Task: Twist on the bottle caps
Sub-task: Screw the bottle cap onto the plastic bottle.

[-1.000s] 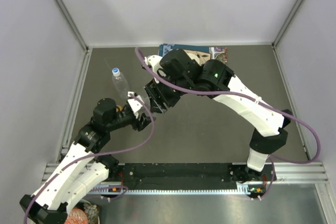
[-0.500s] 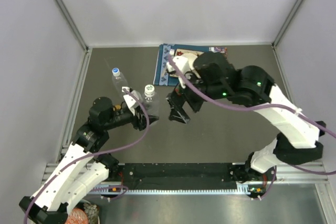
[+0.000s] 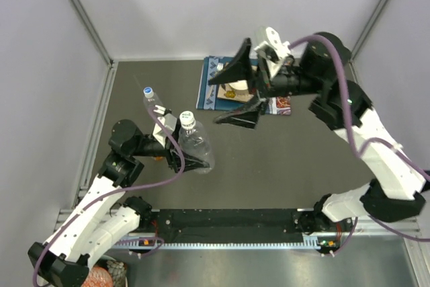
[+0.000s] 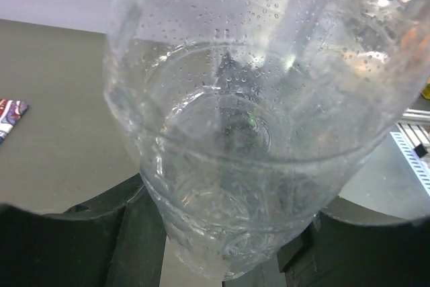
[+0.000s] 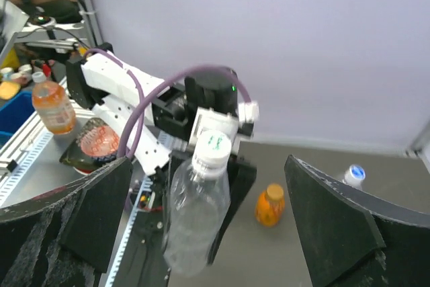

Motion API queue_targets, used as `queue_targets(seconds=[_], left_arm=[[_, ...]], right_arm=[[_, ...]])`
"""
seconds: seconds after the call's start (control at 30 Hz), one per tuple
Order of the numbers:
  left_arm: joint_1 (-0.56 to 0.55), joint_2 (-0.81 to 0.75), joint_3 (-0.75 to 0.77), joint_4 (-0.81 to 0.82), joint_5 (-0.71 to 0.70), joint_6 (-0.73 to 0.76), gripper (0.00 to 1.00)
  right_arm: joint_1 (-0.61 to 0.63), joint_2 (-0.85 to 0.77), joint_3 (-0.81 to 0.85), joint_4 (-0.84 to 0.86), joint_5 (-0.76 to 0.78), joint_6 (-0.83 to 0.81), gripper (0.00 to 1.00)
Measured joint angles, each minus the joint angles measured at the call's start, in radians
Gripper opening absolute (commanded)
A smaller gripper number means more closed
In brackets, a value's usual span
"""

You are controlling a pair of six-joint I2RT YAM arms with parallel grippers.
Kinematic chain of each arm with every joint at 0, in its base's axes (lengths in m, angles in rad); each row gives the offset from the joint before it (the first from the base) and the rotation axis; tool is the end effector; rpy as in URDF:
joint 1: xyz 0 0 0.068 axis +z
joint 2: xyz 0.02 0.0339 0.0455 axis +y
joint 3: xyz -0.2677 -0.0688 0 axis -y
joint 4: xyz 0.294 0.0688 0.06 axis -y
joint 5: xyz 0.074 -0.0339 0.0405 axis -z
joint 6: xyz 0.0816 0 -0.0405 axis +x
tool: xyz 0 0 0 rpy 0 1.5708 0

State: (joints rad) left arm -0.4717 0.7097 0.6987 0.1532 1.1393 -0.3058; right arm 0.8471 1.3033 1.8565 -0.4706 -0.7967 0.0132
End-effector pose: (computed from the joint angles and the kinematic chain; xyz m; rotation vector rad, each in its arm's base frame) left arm 0.1611 -0.1654 0.3600 1.1147 1.2730 -1.4016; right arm 0.1539 0.2623 0.5880 -1.2388 1.0977 1.2576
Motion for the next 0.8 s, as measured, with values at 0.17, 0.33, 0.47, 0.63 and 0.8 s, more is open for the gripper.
queue_targets(seconds=[0.17,0.33,0.47,0.63,0.8], left_arm=[[0.0,0.015,0.006,-0.048,0.036,0.034,0.05],[0.0,0.014,0.008,-0.087,0.051,0.071,0.05],[0.0,0.015,0.016,-0.113,0.055,0.085,0.05],[0.0,0.02,0.041,-0.119,0.062,0.096,0.05],[0.0,0.025,0.046,-0.122,0.069,0.097,0.06]], right_arm=[[-0.031,0.164,0.065,0.148,-0.174,0.059,0.96],[-0.073,0.276,0.087,0.323,-0.322,0.209,0.95],[-0.079,0.331,0.088,0.573,-0.428,0.388,0.93],[-0.079,0.369,0.088,0.821,-0.501,0.577,0.9],[-0.079,0.38,0.085,0.917,-0.527,0.658,0.88]])
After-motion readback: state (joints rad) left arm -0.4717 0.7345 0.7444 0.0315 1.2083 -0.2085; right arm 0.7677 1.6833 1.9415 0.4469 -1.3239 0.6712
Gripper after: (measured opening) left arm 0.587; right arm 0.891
